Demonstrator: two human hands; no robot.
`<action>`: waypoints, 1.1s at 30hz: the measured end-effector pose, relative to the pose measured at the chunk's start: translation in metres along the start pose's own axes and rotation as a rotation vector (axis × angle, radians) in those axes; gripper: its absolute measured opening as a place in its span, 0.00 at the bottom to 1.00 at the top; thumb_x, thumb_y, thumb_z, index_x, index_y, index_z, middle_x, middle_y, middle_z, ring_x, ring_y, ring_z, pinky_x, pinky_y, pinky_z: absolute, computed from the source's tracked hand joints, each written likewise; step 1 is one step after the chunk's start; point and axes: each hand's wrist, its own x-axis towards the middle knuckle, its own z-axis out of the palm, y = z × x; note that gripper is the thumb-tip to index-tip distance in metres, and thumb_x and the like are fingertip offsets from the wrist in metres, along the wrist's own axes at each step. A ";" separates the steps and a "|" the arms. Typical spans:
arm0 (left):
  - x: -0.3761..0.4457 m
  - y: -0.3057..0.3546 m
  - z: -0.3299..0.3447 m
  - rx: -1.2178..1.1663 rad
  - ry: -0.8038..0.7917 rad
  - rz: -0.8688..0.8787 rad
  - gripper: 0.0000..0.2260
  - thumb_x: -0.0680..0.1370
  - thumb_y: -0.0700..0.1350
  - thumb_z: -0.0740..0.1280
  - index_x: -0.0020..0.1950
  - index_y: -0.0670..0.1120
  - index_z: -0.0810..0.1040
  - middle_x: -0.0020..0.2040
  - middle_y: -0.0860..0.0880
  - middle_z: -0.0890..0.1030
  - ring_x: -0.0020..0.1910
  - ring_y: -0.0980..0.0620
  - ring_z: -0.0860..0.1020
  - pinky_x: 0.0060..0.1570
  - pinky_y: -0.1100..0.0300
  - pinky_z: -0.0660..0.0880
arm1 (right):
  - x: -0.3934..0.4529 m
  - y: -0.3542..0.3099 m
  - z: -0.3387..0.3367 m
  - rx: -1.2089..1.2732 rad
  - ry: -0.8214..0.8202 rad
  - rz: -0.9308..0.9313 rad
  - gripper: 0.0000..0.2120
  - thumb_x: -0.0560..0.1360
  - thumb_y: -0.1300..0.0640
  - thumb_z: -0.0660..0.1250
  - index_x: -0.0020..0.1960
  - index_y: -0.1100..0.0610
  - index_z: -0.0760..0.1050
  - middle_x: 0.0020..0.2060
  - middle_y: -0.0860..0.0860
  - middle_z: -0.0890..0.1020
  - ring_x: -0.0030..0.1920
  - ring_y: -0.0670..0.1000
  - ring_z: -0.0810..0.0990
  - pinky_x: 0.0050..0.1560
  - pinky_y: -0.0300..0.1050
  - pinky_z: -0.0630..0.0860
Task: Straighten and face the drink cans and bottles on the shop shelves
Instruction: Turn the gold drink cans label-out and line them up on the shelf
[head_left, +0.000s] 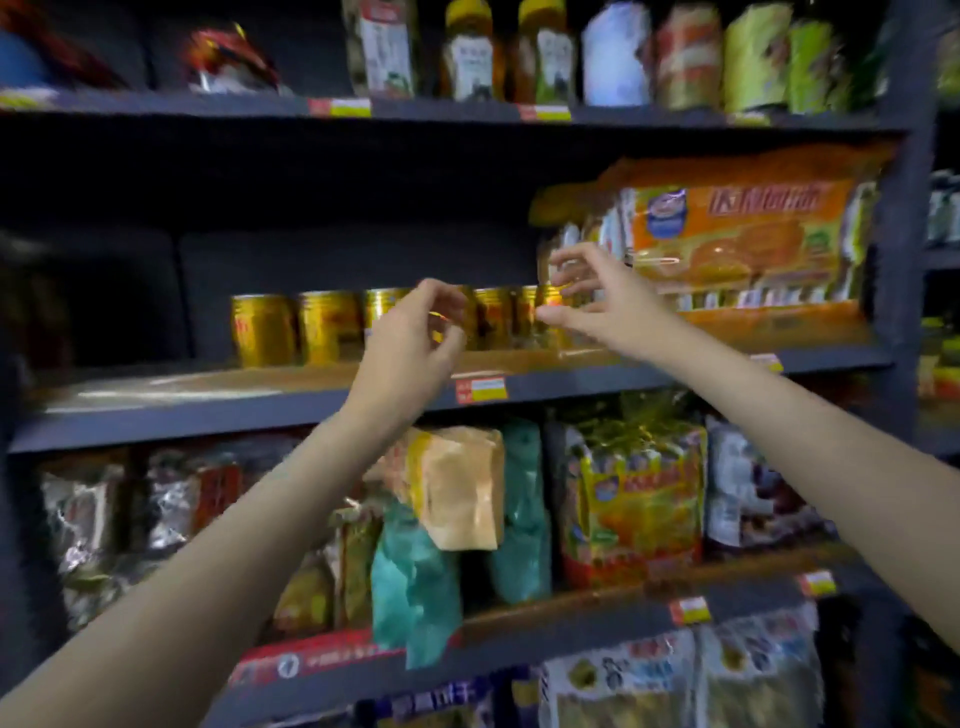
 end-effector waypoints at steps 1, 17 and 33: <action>0.008 -0.010 -0.003 0.044 -0.041 0.003 0.09 0.76 0.37 0.63 0.55 0.43 0.74 0.49 0.50 0.77 0.45 0.54 0.75 0.42 0.70 0.68 | 0.009 0.002 0.006 -0.081 -0.012 -0.003 0.26 0.73 0.51 0.71 0.66 0.54 0.66 0.57 0.51 0.74 0.58 0.49 0.74 0.60 0.49 0.73; 0.081 -0.074 0.028 0.691 -0.308 -0.048 0.27 0.75 0.63 0.61 0.71 0.56 0.63 0.69 0.51 0.68 0.70 0.47 0.62 0.70 0.45 0.55 | 0.165 0.019 0.036 -0.798 -0.641 0.061 0.41 0.70 0.44 0.72 0.76 0.44 0.53 0.76 0.49 0.57 0.74 0.55 0.57 0.71 0.55 0.60; 0.085 -0.075 0.021 0.631 -0.407 -0.136 0.27 0.74 0.61 0.63 0.70 0.57 0.61 0.68 0.53 0.68 0.70 0.49 0.61 0.69 0.46 0.55 | 0.162 0.041 0.037 -0.362 -0.376 -0.027 0.28 0.68 0.53 0.75 0.65 0.50 0.70 0.63 0.50 0.70 0.63 0.49 0.68 0.57 0.42 0.68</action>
